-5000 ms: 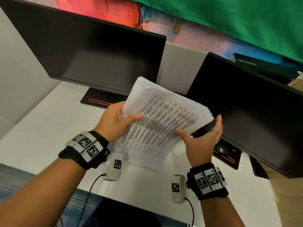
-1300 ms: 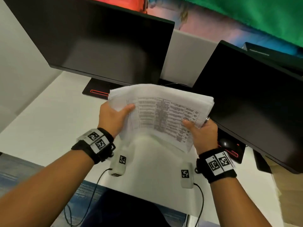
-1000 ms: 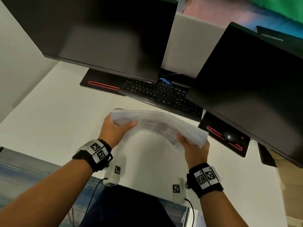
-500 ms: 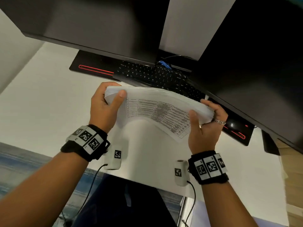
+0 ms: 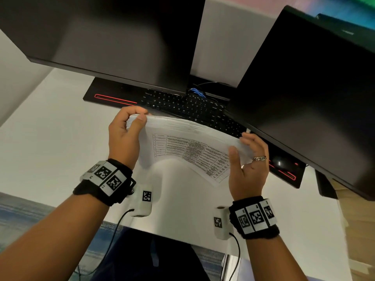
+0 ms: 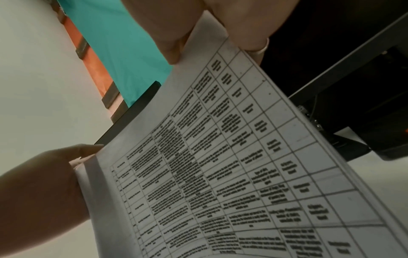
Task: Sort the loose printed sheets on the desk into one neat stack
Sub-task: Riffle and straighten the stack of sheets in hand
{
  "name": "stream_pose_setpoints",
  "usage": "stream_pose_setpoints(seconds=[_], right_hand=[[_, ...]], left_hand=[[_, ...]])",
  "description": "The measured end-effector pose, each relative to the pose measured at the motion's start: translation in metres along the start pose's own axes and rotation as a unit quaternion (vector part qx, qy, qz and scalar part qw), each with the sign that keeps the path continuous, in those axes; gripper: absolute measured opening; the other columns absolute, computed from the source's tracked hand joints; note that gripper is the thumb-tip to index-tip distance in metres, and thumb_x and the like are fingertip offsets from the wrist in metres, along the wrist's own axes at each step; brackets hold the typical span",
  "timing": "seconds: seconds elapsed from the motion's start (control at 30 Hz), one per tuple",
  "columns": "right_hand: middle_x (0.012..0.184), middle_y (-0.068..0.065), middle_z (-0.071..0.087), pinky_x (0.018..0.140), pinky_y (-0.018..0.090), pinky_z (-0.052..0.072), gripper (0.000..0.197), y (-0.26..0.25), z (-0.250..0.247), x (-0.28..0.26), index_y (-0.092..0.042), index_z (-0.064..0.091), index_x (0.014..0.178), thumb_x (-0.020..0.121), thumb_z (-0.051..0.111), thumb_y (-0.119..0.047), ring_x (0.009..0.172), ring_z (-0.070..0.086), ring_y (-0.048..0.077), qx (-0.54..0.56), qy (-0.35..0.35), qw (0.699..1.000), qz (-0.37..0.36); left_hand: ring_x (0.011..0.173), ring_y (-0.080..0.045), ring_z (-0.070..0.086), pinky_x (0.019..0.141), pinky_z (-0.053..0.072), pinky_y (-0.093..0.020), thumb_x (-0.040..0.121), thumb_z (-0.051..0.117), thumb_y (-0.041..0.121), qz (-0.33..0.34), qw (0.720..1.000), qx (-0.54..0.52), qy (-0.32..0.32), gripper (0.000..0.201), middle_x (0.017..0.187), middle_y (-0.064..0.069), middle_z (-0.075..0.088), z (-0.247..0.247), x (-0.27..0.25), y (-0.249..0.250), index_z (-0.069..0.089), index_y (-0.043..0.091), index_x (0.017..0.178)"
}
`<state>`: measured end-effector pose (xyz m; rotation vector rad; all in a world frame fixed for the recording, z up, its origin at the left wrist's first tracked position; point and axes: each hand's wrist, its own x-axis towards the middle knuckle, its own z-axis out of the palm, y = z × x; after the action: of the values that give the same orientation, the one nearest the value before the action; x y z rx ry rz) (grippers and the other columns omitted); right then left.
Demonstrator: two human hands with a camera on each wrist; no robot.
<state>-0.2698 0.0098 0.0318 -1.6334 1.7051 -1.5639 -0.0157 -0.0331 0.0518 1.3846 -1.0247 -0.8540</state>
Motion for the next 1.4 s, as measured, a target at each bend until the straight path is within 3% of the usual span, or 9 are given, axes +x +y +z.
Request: stream_pose_setpoints(seconds=[0.33,0.57,0.73,0.83,0.93,1.0,1.2,1.3,1.4], right_hand=[[0.117,-0.017,0.050,0.094,0.017,0.045,0.007,0.006,-0.005,0.000,-0.021,0.060,0.089,0.093,0.056,-0.026,0.108,0.054,0.004,-0.004,-0.027,0.999,0.040],[0.115,-0.023,0.054,0.089,0.012,0.046,0.004,0.001,-0.002,0.003,-0.007,0.066,0.088,0.088,0.069,-0.005,0.098,0.058,-0.008,0.019,-0.006,1.000,0.013],[0.127,-0.010,0.054,0.100,0.027,0.048,0.019,0.005,0.000,-0.004,-0.016,0.069,0.103,0.085,0.074,-0.014,0.111,0.058,0.001,0.051,0.013,0.998,0.019],[0.132,0.004,0.053,0.092,0.034,0.055,0.055,0.009,0.003,-0.010,-0.048,0.060,0.117,0.082,0.078,-0.011,0.119,0.056,0.022,0.058,0.010,0.998,0.011],[0.131,-0.002,0.049,0.089,0.041,0.056,0.032,0.012,0.006,-0.009,-0.030,0.066,0.105,0.082,0.079,-0.012,0.119,0.054,0.014,0.035,0.020,0.999,-0.007],[0.129,-0.001,0.051,0.089,0.027,0.054,0.022,0.012,0.005,-0.006,-0.019,0.062,0.094,0.081,0.079,-0.012,0.116,0.053,0.004,0.021,0.022,1.000,-0.005],[0.125,-0.007,0.055,0.083,0.015,0.051,0.027,0.009,0.003,-0.002,-0.034,0.058,0.093,0.083,0.076,-0.016,0.106,0.056,-0.008,-0.007,0.027,1.000,-0.011],[0.124,-0.027,0.053,0.083,0.008,0.048,0.026,0.009,0.004,-0.003,-0.001,0.066,0.102,0.082,0.075,-0.016,0.106,0.057,-0.013,-0.002,0.047,0.999,0.001],[0.124,-0.010,0.054,0.087,0.008,0.047,0.033,0.005,0.005,-0.001,-0.001,0.066,0.110,0.083,0.076,-0.015,0.110,0.055,-0.011,-0.012,0.026,1.000,-0.001]], left_hand=[[0.090,-0.020,0.063,0.084,0.051,-0.041,0.091,0.056,0.021,-0.011,1.000,0.004,0.011,0.012,0.096,-0.006,0.071,0.007,0.001,0.000,0.068,0.020,0.087],[0.090,-0.011,0.058,0.083,0.046,-0.029,0.093,0.053,0.025,-0.014,0.999,0.027,0.033,0.016,0.095,0.005,0.067,0.010,0.005,-0.004,0.067,0.020,0.091],[0.086,-0.008,0.057,0.077,0.044,-0.025,0.097,0.051,0.025,-0.010,0.998,0.041,0.035,0.019,0.093,0.006,0.066,0.010,0.005,-0.006,0.067,0.016,0.093],[0.087,-0.009,0.057,0.076,0.045,-0.026,0.098,0.050,0.026,-0.008,0.998,0.051,0.033,0.022,0.096,0.001,0.067,0.010,0.006,-0.007,0.067,0.013,0.093],[0.087,-0.010,0.058,0.078,0.046,-0.029,0.097,0.049,0.028,-0.010,0.998,0.058,0.027,0.023,0.096,0.000,0.067,0.009,0.007,-0.008,0.067,0.014,0.093],[0.089,-0.012,0.058,0.079,0.046,-0.031,0.096,0.049,0.028,-0.011,0.998,0.055,0.025,0.022,0.098,-0.004,0.068,0.009,0.007,-0.008,0.067,0.015,0.093],[0.089,-0.010,0.057,0.081,0.045,-0.029,0.094,0.054,0.035,-0.007,0.999,0.048,0.019,0.022,0.093,0.007,0.064,0.009,0.006,-0.006,0.066,0.017,0.095],[0.088,-0.010,0.056,0.078,0.045,-0.027,0.096,0.054,0.034,-0.014,0.998,0.052,0.021,0.020,0.094,0.006,0.064,0.010,0.006,-0.007,0.065,0.017,0.096],[0.091,-0.013,0.058,0.081,0.047,-0.031,0.094,0.054,0.036,-0.018,0.999,0.044,0.021,0.021,0.098,0.001,0.066,0.009,0.008,-0.008,0.066,0.019,0.095]])
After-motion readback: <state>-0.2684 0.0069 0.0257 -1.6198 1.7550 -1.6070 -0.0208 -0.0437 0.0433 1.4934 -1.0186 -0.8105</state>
